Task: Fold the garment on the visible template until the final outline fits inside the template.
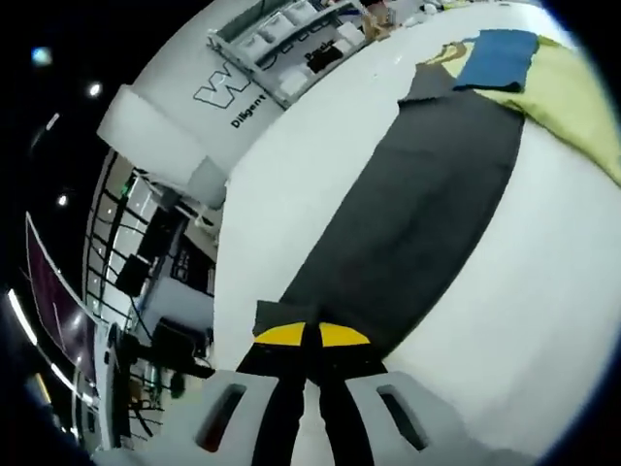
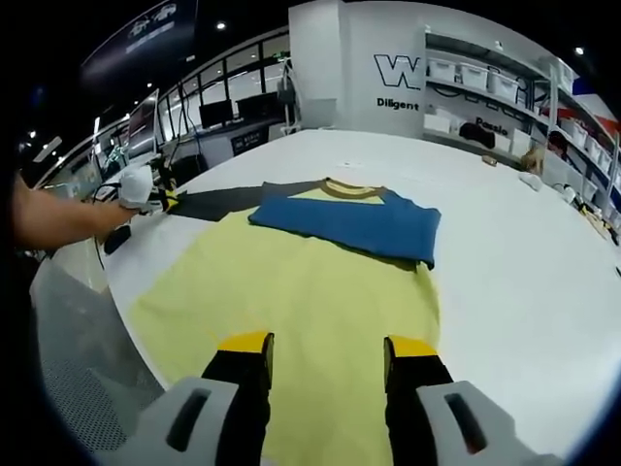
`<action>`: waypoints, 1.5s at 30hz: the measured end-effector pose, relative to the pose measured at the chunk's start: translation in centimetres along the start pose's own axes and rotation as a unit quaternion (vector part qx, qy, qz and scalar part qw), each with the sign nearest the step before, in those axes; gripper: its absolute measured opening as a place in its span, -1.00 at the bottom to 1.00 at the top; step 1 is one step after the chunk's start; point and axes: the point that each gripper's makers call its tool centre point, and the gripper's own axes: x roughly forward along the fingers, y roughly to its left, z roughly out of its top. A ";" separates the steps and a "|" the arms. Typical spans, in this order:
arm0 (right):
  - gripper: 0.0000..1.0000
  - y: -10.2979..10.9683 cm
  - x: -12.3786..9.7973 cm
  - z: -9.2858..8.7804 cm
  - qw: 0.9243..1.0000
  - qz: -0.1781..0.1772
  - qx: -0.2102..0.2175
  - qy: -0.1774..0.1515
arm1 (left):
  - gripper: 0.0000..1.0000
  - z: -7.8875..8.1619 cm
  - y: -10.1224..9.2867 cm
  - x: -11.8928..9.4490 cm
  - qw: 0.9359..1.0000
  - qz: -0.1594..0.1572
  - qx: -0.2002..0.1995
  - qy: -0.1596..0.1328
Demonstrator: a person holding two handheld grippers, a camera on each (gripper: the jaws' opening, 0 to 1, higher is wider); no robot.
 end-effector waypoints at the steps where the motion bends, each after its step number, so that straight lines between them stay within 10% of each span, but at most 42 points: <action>1: -0.13 0.0 0.0 0.0 1.000 0.000 0.000 0.000 | -1.00 0.0 0.0 0.0 1.000 0.000 -0.005 -0.003; 14: -0.13 0.2 0.0 0.2 1.000 0.001 -0.004 -0.004 | -1.00 2.6 1.1 -1.9 0.993 0.018 -0.102 -0.051; 27: -0.11 0.2 -0.2 0.5 1.000 0.002 -0.004 -0.011 | -1.00 10.2 0.1 -4.6 0.979 0.012 -0.151 -0.134; 45: 0.77 2.1 -0.8 0.1 0.999 0.032 -0.009 -0.002 | -1.00 19.6 -3.8 -7.5 0.964 -0.036 -0.139 -0.222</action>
